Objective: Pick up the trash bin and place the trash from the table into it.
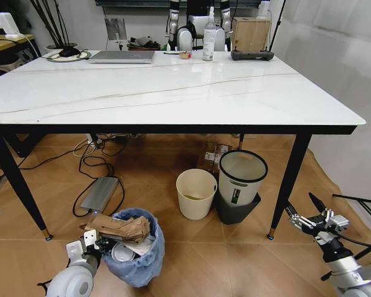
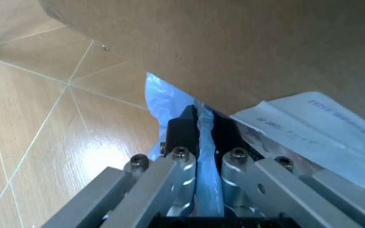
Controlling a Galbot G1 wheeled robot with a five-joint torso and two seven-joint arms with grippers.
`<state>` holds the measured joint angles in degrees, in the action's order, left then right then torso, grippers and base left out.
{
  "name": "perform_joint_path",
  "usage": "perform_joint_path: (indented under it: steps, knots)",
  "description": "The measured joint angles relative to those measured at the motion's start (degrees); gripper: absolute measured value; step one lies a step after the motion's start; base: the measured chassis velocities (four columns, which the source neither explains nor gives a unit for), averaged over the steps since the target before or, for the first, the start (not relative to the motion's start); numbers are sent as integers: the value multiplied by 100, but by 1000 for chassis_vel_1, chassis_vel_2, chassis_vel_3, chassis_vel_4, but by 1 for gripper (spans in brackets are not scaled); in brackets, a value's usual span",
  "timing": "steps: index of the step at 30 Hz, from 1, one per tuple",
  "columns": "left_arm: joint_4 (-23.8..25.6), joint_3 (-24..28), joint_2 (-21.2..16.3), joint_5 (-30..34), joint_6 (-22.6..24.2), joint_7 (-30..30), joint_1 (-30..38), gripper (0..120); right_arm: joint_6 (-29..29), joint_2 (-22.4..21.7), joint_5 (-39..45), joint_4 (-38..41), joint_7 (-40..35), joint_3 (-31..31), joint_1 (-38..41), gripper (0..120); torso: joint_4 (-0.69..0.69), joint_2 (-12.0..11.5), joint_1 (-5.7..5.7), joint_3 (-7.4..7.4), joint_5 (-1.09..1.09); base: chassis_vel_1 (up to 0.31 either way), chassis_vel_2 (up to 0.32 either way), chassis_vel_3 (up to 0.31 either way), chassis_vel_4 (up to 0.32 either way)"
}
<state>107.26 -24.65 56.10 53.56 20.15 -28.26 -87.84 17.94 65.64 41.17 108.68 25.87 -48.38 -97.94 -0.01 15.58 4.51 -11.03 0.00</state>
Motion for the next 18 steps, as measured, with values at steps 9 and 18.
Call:
perform_joint_path:
  steps: [9, 18]
  knots:
    - [-169, 6, -33, -111, -46, 72, 46, 0, 0, 0, 0, 0, 0, 0, 0, 100, 0, 11, 5, -8, 0, 0, 0, 0, 0]
    - [-489, 102, 10, -230, -132, 158, 159, 0, 0, 0, 0, 0, 0, 0, 0, 100, 0, 19, 7, -13, 0, 0, 0, 0, 0]
